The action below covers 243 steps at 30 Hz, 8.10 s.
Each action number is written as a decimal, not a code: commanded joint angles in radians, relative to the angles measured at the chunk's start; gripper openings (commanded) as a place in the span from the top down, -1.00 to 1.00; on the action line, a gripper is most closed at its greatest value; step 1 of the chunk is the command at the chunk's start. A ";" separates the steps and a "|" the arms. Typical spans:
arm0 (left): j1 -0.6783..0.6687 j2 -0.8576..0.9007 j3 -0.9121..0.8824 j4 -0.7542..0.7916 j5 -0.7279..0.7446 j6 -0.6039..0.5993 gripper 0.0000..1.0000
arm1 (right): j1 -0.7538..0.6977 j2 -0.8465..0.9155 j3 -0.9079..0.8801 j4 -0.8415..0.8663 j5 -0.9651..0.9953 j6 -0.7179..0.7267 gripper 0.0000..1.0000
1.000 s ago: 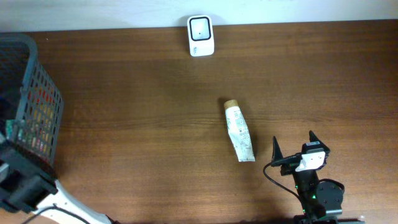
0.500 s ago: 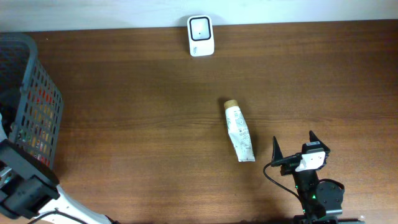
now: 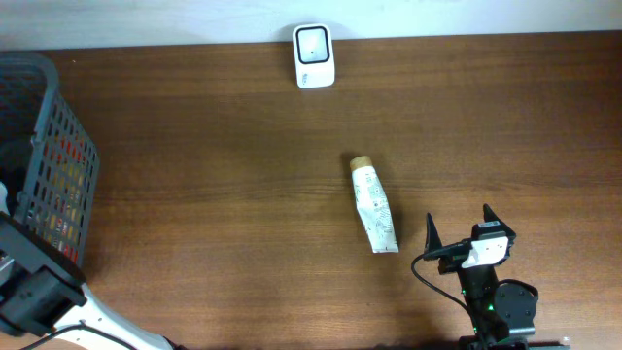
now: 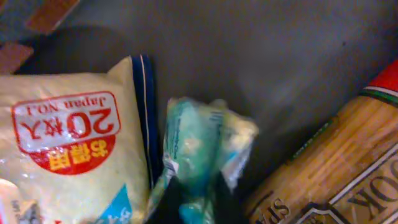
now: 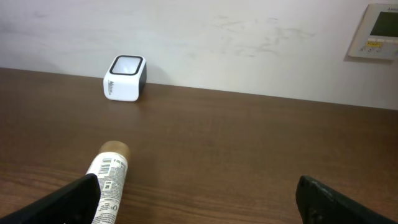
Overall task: Scan the item barcode
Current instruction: 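Place the green tissue pack left of the lotion bottle, then grasp the red-and-yellow spaghetti package in the basket with the left gripper, then lay the spaghetti package on the table left of the tissue pack, then grasp the white-and-red snack bag in the basket with the left gripper, then drop the snack bag on the table left of the spaghetti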
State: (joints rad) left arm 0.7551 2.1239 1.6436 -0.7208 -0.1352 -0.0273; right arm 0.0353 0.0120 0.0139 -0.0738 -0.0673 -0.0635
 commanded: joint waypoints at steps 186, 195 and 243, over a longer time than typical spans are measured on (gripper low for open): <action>-0.064 -0.211 0.203 -0.409 -0.247 -0.385 -0.91 | -0.002 -0.006 -0.008 -0.001 0.013 -0.003 -0.97; 0.004 -0.087 0.192 -0.421 -0.305 -0.546 -0.98 | -0.002 -0.006 -0.008 -0.001 0.013 -0.003 -0.97; -0.951 -0.436 -0.108 -0.397 0.042 -0.292 1.00 | -0.002 -0.006 -0.008 -0.001 0.013 -0.003 -0.97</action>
State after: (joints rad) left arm -0.1772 1.5871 1.5330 -1.1057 -0.0933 -0.3553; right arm 0.0353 0.0120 0.0139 -0.0742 -0.0635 -0.0639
